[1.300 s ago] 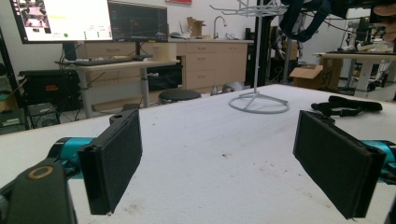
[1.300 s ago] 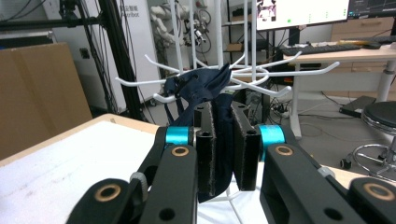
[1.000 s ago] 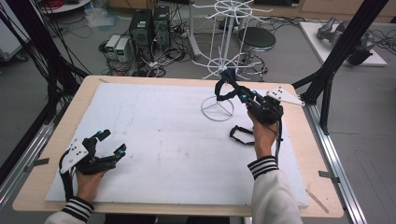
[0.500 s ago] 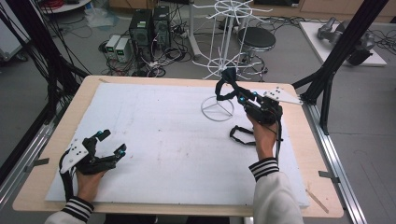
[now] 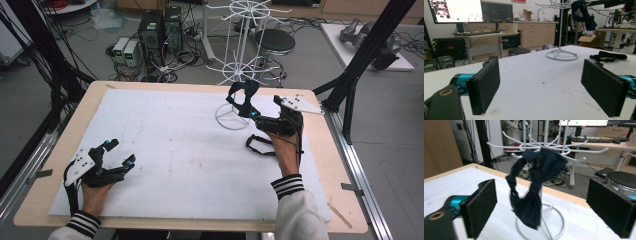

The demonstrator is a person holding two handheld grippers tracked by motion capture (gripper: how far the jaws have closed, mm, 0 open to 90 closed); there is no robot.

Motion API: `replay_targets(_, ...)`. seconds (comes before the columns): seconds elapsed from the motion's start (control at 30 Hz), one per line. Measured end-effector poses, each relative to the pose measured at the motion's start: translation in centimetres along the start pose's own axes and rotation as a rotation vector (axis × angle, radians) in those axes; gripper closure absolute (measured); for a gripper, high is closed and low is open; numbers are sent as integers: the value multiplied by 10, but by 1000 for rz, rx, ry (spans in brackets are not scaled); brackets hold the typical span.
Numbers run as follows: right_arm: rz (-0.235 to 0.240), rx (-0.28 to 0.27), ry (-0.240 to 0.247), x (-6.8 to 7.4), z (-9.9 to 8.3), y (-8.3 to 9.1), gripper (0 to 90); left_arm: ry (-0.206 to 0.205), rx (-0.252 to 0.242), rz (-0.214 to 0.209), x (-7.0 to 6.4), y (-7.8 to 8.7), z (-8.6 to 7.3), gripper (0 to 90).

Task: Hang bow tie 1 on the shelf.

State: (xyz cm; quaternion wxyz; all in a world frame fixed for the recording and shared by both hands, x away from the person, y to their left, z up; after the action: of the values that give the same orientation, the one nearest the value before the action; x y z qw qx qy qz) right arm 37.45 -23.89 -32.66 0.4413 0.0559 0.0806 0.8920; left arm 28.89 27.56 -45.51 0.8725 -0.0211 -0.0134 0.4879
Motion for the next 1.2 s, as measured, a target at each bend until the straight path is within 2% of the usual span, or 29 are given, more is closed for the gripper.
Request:
replay_targets(0.03, -1, -2, 1, 1, 0, 0, 19, 2, -2, 0, 0, 0, 0, 161)
replay_targets(0.13, -2, -9, -1, 6, 0, 2, 19, 6, -3, -2, 0, 0, 0, 161)
replay_targets(0.37, -4, -30, 30, 14, -4, 16, 19, -3, 3, 0, 0, 0, 0, 161)
replay_targets(0.43, -6, -46, 18, 16, -7, 22, 19, -2, 5, 1, -1, -1, 0, 161)
replay_targets(0.6, -10, -56, 23, 17, -15, 33, 19, -2, 3, 4, -1, -1, 0, 160)
replay_targets(0.9, -57, -76, 5, 19, -33, 54, 19, -5, -3, 17, -1, 0, 0, 157)
replay_targets(1.1, -78, -119, 44, 26, -47, 67, 19, -4, -3, 21, -1, 0, 0, 158)
replay_targets(1.2, -73, -134, 58, 30, -54, 72, 19, -6, -2, 22, -1, 1, 0, 158)
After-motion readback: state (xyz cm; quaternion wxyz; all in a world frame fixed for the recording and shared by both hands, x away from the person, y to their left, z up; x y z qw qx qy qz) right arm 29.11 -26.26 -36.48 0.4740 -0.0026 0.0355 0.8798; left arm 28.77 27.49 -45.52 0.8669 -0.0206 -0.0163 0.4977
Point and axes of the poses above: each handheld gripper's, and its own axes: y roughly backward along the jaws, z roughly out of its top, x roughly to its left, the point moved 1 cm from there along -y, roughly forward along the jaws, and after that the axes turned 7 degrees about z, right-handed, at the moved point
